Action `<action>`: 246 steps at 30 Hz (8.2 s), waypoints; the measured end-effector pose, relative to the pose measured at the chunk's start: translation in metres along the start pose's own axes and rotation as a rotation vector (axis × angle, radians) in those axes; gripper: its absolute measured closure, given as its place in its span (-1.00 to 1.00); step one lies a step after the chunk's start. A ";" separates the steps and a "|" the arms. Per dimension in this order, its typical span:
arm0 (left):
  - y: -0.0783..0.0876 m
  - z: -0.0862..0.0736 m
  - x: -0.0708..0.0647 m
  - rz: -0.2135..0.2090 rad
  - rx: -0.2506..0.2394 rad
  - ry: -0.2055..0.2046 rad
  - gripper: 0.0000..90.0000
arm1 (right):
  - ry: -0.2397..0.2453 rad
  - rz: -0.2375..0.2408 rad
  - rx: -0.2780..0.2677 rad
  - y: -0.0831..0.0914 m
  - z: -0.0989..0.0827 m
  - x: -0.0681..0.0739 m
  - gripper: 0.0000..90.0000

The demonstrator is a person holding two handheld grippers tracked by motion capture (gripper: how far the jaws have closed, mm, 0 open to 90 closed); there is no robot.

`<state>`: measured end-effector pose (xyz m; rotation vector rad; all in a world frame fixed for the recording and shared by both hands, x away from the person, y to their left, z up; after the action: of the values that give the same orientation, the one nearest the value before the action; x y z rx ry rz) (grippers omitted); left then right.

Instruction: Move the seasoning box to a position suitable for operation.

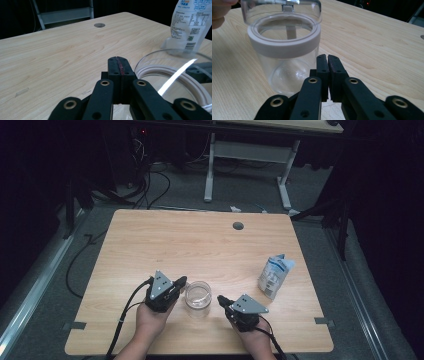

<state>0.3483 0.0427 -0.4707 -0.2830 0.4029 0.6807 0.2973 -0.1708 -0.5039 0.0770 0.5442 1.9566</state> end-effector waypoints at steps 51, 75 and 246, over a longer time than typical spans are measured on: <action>0.004 0.000 0.001 -0.007 -0.020 0.021 1.00 | 0.013 0.039 -0.058 0.006 0.011 0.009 0.99; 0.009 0.003 -0.003 -0.022 -0.037 0.048 0.96 | 0.028 0.051 -0.084 0.009 0.019 0.015 0.99; 0.095 -0.021 0.046 0.061 0.076 0.016 -0.07 | -0.140 -0.235 0.131 0.052 -0.048 -0.093 0.22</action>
<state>0.3126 0.1312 -0.5215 -0.2047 0.4528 0.7220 0.2805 -0.2862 -0.5087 0.2211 0.5626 1.6718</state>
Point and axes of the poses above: each handheld gripper's, and its own axes: y roughly backward along the jaws, z roughly out of its top, x roughly to its left, the point moved 1 cm from there along -y, roughly forward along the jaws, and after that the axes turned 14 degrees about -z, right-handed, at the moved point
